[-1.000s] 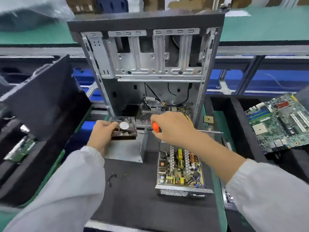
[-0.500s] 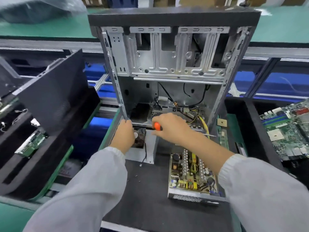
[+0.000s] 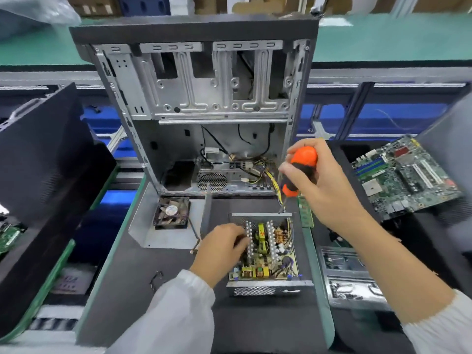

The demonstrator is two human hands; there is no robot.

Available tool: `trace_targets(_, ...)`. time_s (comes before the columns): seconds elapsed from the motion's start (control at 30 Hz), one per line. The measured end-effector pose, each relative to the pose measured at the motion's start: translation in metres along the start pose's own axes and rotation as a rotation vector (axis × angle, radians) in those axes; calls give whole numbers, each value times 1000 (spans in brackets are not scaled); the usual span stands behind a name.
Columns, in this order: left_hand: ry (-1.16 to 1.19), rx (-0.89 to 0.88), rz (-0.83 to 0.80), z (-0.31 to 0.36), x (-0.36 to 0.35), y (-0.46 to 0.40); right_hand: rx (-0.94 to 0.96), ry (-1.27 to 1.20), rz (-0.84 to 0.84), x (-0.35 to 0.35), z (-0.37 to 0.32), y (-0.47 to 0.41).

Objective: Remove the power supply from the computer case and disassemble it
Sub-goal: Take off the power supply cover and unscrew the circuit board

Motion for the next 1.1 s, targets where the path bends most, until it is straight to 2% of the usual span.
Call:
trace_targets(0.1,127,-7,11,-7,1,4,64,-174,58,5,-3,7)
trace_targets(0.2,171,3,60,-16,6,9,30,-246,58,-1,2,13)
trace_targets(0.43,316,247,105,-40,-13,31,-8,-243,16,-26,13,18)
trace_targets(0.6,426,241,120,-40,-22,27,38,-234,-29,-48,5,6)
trace_targets(0.8,596,246,127,-43,-27,9,-38,-183,-117,-80,12,-11)
trace_targets(1.1,626,259,193,-49,-46,10,-37,-91,-167,-99,41,-17)
Point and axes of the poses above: each hand's wrist, its own y-axis away from the middle knuckle, its own x-axis out of the back of the hand, z = x × y, the point moved 2 cm from there along -y, towards the middle knuckle, and after that the axes turned 3 degrees about -x, right-handed, at the moved point
